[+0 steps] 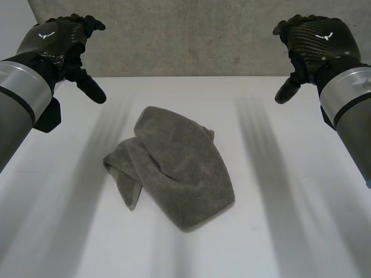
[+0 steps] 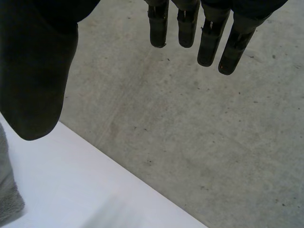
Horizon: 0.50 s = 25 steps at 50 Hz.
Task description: Fold the towel.
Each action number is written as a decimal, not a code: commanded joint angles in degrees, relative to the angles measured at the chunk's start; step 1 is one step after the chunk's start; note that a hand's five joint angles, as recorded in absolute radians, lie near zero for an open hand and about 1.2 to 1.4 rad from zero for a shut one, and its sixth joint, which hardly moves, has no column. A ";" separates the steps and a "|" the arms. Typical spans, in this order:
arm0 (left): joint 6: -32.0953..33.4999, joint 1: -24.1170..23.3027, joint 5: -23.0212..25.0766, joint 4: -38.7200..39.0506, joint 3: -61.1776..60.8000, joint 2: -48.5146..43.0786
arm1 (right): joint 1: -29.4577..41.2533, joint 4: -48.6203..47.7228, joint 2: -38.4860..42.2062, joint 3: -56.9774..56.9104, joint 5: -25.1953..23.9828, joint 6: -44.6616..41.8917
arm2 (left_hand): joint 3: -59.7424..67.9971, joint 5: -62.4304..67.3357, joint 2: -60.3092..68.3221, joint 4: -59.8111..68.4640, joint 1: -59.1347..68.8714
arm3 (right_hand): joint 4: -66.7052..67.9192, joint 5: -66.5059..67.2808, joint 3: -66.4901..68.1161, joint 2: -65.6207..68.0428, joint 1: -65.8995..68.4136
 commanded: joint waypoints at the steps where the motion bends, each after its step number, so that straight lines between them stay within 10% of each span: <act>1: 0.59 -0.09 -0.10 0.00 0.01 0.01 | -2.54 -0.07 -0.13 -0.21 0.55 2.43 | 1.44 0.97 1.42 1.43 1.31 | -4.85 -3.38 -4.08 -4.19 -3.09; 25: 0.67 -0.27 0.07 -0.17 -0.51 0.01 | -4.05 2.91 0.04 -2.58 -1.10 6.40 | 1.78 1.30 1.75 1.76 1.65 | -4.85 -3.38 -4.08 -4.19 -3.09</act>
